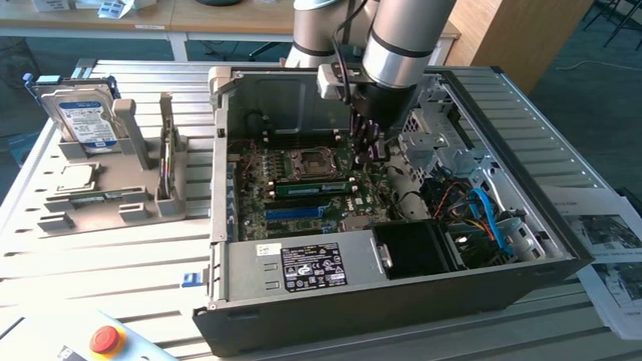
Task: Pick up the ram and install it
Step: 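Press down the ram until it locks into place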
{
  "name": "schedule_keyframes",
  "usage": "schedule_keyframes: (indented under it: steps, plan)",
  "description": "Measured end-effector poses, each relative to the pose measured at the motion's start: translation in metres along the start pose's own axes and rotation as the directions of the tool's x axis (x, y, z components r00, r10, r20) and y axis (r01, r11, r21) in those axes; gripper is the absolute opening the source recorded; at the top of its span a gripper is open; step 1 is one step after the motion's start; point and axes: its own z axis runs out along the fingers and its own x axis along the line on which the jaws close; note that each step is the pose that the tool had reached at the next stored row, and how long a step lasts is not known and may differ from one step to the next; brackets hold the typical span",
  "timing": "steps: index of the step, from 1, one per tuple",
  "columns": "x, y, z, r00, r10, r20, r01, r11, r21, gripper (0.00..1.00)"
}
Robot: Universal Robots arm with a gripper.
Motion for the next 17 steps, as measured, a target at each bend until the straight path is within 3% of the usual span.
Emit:
schedule_keyframes:
  steps: [17]
  plan:
    - [0.001,-0.0012,0.0231,1.0000,0.000,0.0001,0.000,1.0000,0.0000,0.10]
